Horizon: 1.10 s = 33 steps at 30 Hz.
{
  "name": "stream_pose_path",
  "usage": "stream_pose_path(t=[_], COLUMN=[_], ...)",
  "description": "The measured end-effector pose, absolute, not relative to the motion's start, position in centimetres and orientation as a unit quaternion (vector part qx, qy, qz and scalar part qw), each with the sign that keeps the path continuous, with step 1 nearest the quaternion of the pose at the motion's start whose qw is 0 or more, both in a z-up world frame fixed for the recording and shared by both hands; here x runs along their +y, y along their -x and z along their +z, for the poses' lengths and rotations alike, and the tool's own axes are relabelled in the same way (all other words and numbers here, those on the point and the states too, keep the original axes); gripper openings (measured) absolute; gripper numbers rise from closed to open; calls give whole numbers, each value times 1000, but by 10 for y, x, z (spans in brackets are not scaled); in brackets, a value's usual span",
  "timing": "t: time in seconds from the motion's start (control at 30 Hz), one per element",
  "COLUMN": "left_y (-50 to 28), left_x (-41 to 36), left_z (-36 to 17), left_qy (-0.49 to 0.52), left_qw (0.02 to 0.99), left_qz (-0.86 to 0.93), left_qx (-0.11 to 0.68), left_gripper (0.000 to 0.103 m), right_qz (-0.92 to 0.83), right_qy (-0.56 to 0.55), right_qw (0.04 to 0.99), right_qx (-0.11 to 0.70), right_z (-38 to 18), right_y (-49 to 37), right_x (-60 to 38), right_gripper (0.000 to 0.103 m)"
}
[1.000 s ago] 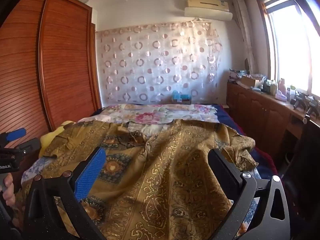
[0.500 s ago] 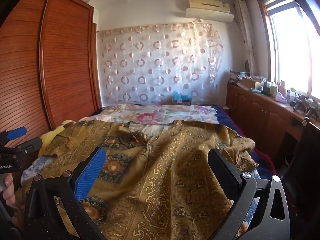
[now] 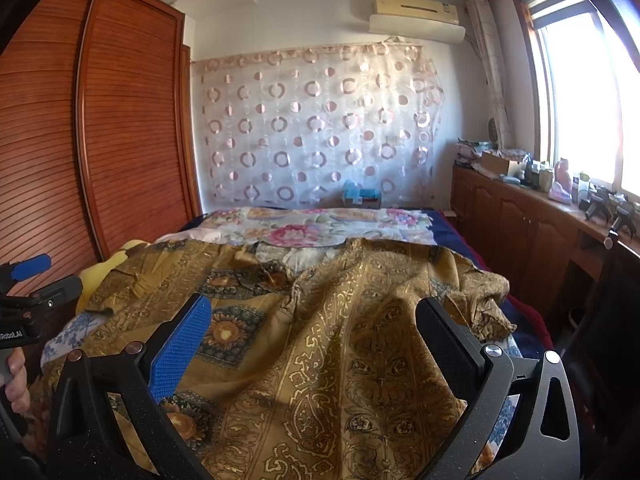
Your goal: Fold small clothes
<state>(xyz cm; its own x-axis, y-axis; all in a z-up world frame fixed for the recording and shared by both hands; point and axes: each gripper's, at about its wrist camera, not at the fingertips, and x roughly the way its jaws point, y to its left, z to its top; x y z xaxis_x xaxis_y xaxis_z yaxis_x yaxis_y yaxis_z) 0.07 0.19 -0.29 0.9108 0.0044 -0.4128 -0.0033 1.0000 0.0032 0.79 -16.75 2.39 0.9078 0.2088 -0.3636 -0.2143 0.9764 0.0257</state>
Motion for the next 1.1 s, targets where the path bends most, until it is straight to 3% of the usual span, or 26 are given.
stream_pose_path(t=[1.1], left_y=[1], left_x=[5], left_z=[4], left_qy=[-4], left_qw=[978], left_qz=[2], left_qx=[208], left_gripper=[103], right_qz=[108], right_qy=[8], right_qw=[976], right_qx=[186], right_z=[24], right_y=[-8], right_x=[-166], right_gripper=[103])
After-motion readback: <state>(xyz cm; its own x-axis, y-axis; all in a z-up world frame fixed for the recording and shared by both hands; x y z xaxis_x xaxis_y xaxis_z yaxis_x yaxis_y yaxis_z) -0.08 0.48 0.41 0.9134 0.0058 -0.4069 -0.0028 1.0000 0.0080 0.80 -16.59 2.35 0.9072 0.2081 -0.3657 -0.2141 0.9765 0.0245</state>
